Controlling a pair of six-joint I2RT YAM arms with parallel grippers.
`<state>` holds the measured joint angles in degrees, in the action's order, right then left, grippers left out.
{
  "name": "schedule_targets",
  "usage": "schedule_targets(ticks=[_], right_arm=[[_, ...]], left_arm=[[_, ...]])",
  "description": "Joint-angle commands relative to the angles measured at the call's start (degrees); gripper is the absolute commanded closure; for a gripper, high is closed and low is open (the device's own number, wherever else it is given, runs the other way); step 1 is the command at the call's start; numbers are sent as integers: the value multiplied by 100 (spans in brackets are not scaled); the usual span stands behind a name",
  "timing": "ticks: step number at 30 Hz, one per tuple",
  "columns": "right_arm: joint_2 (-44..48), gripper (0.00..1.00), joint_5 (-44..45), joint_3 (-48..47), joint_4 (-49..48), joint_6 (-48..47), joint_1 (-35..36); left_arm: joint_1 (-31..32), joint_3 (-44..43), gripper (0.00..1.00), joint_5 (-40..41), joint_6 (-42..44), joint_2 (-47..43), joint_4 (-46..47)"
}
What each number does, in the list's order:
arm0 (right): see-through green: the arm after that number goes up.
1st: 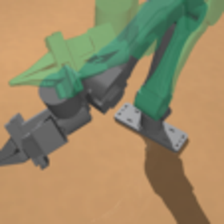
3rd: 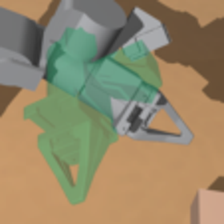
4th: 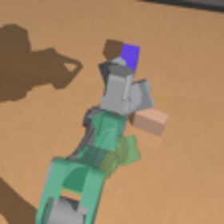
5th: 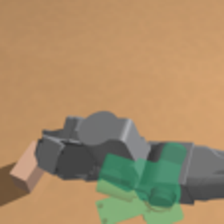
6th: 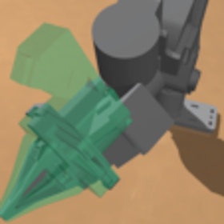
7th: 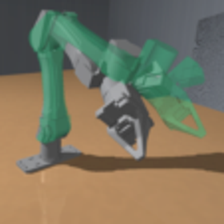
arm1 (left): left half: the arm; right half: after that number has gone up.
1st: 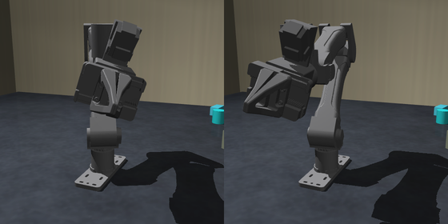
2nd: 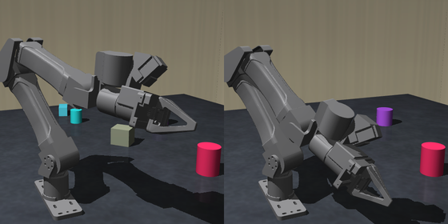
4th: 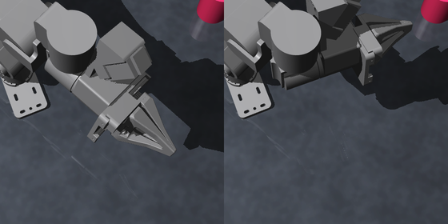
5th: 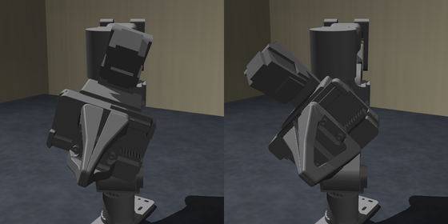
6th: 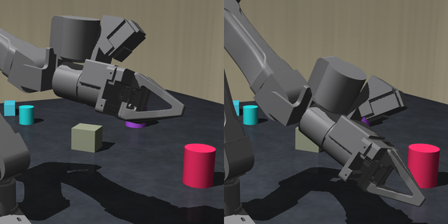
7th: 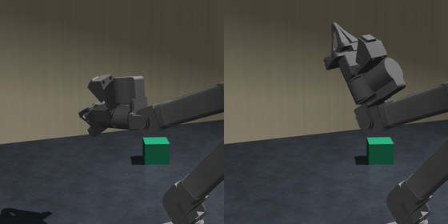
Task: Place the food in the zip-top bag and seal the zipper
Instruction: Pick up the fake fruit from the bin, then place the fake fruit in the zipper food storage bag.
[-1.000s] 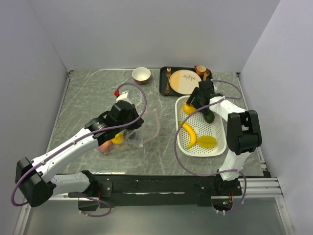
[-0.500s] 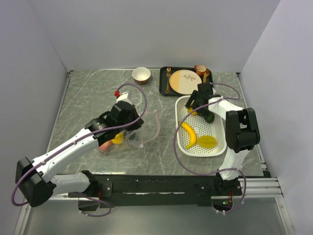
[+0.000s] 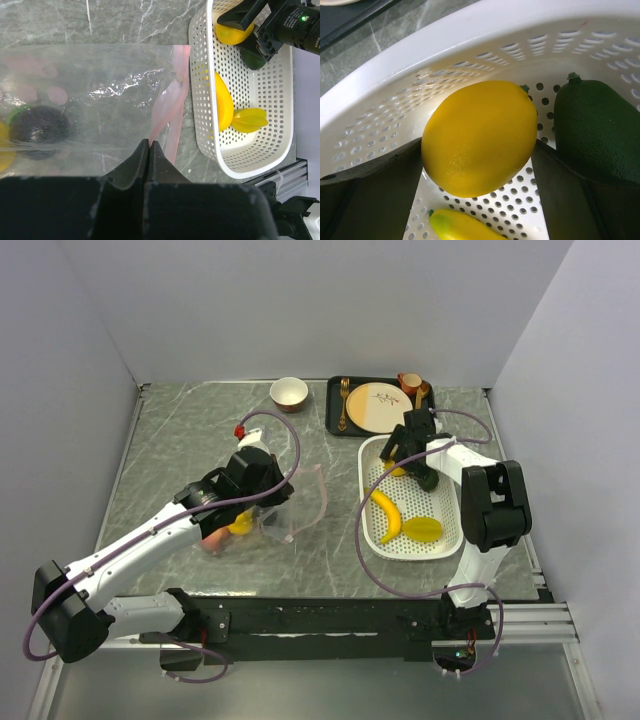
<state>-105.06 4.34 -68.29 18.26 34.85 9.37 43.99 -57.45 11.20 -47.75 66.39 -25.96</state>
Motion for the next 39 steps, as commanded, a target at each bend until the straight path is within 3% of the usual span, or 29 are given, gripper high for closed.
schedule_targets(ticks=[1, 7, 13, 27, 39], right_arm=[[99, 18, 138, -167, -59, -57, -49], [187, 43, 23, -53, -200, -145, -40], [582, 53, -179, 140, -218, -294, -31], [2498, 58, -1057, 1037, 80, -471, 372], [3342, 56, -1716, 1310, -191, 215, 2376]], left_arm=[[31, -12, 99, -65, -33, -12, 108], [22, -12, 99, -57, -33, -21, 100], [31, -64, 99, -101, -7, 41, 117], [31, -56, 99, -180, -7, 84, 231], [119, -152, 99, -189, -33, 208, 328]])
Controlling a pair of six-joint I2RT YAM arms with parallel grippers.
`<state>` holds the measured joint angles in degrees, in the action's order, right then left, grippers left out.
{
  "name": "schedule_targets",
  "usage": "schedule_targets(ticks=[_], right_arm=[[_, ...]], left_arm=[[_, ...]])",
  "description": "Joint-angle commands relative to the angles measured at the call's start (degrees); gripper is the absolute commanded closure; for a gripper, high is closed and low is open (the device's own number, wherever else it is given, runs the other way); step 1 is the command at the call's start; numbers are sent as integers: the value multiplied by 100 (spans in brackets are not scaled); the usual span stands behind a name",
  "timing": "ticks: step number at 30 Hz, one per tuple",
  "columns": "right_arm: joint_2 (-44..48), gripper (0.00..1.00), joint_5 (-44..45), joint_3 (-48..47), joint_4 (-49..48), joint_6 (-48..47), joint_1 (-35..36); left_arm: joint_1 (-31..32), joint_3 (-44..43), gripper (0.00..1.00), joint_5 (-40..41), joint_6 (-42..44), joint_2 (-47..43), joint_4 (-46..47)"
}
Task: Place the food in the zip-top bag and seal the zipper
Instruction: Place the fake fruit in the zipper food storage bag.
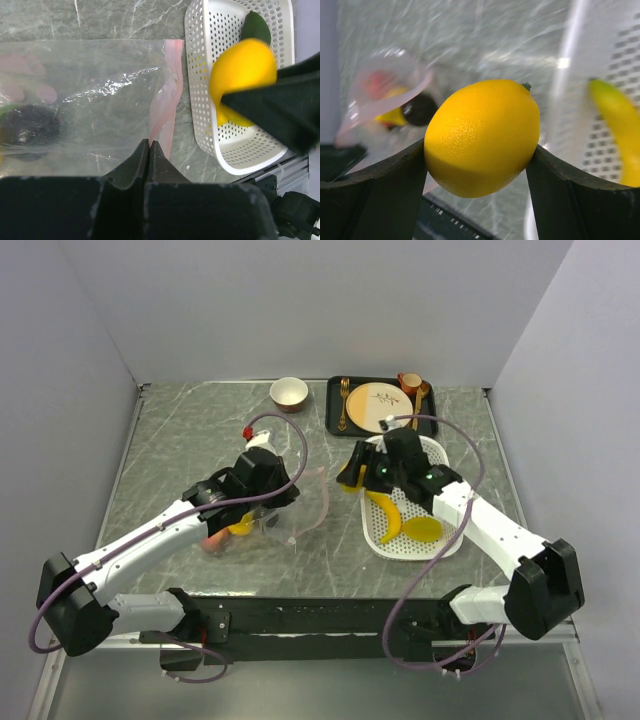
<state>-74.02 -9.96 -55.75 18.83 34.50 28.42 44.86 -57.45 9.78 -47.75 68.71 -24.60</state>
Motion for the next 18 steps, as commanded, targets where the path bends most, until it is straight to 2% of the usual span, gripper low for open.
schedule_targets(ticks=[1, 6, 18], right_arm=[[213, 56, -349, 46, -257, 233, 541], [-139, 56, -516, -217, -125, 31, 980], [-824, 55, -560, -630, -213, 13, 1464]], left_arm=[[31, -152, 99, -46, -50, -33, 210], [31, -170, 99, -125, -77, -42, 324], [49, -170, 99, -55, -77, -182, 210]])
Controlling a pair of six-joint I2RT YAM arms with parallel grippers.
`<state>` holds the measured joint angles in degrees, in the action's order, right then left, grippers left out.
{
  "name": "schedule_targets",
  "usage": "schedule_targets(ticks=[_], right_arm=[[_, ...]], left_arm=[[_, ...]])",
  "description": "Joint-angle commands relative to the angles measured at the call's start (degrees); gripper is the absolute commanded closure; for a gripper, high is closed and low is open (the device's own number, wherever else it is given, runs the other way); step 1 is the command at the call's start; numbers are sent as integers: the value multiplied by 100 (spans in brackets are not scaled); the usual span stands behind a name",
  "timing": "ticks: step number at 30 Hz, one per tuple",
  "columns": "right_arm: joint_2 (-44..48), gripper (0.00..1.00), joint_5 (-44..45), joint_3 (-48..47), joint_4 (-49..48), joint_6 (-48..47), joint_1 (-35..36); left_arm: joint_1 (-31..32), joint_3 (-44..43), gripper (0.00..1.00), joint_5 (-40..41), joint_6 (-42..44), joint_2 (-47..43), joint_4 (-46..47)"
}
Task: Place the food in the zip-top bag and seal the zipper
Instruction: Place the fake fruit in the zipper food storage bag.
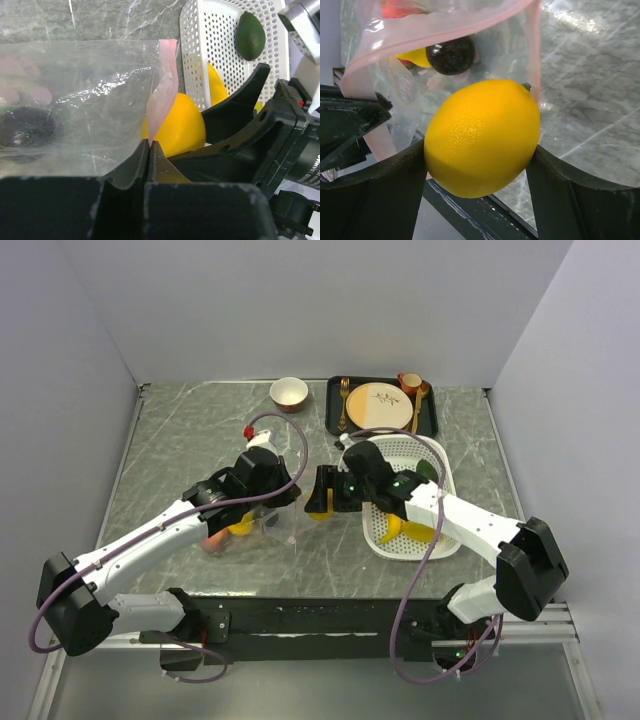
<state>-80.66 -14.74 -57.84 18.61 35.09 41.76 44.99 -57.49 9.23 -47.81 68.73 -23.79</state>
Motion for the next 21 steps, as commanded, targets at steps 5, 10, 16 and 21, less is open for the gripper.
schedule_targets(ticks=[5, 10, 16, 21], right_arm=[[-468, 50, 6, -693, -86, -99, 298], [-564, 29, 182, -877, -42, -73, 316], [-486, 12, 375, -966, -6, -73, 315], [-380, 5, 499, -1001, 20, -108, 307]], left_arm=[[36, -192, 99, 8, -53, -193, 94], [36, -253, 99, 87, -18, -237, -3], [36, -271, 99, 184, -44, -369, -108], [36, -262, 99, 210, -70, -422, -82]])
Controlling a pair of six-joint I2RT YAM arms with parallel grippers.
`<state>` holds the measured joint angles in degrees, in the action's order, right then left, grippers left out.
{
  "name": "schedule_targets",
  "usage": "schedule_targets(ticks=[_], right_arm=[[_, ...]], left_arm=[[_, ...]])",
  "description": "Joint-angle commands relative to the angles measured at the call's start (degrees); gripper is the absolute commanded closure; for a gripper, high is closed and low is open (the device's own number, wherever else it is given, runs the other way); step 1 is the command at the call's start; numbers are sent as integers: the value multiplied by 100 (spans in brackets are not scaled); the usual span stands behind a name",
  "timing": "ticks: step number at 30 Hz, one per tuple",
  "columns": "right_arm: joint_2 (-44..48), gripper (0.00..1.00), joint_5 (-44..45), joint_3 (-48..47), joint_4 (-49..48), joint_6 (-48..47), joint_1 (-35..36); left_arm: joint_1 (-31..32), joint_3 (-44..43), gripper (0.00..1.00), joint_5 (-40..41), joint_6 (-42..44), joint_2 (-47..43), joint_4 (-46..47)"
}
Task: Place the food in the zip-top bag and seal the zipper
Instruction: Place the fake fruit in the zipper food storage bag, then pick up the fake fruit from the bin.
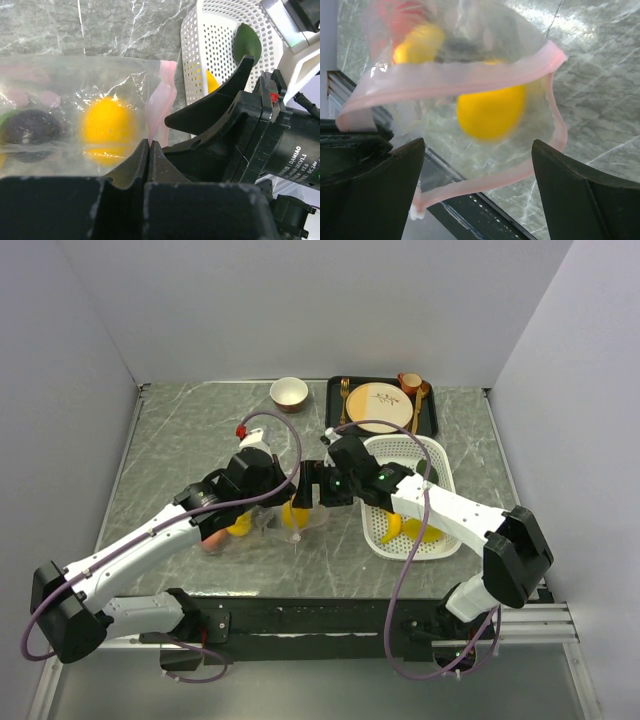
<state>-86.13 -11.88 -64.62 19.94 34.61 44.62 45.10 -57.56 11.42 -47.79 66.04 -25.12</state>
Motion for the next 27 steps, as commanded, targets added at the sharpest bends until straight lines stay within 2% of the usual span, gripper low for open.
schedule_targets(ticks=[1, 5, 8, 9, 13, 18, 24, 27], right_arm=[[193, 5, 212, -358, -105, -60, 12], [429, 7, 598, -455, 246, -25, -6], [868, 3, 1178, -341, 448, 19, -93], [1000, 2, 1640, -254, 519, 37, -146], [1667, 0, 2601, 98, 1071, 256, -725], [2108, 0, 2998, 941, 1371, 354, -2051], [1987, 0, 3157, 1495, 1372, -24, -2809], [1732, 0, 2867, 1374, 1275, -349, -3090]], left_arm=[[25, -273, 99, -17, -81, -162, 60], [25, -335, 99, 18, -73, -162, -10], [25, -317, 99, 80, -72, -214, -45], [25, -291, 99, 80, -73, -232, -28], [25, -247, 99, 10, -81, -180, -1], [25, -264, 99, -79, -55, -83, 69], [25, -361, 99, -96, 15, 31, 78], [25, -370, 99, -157, 24, 84, 95]])
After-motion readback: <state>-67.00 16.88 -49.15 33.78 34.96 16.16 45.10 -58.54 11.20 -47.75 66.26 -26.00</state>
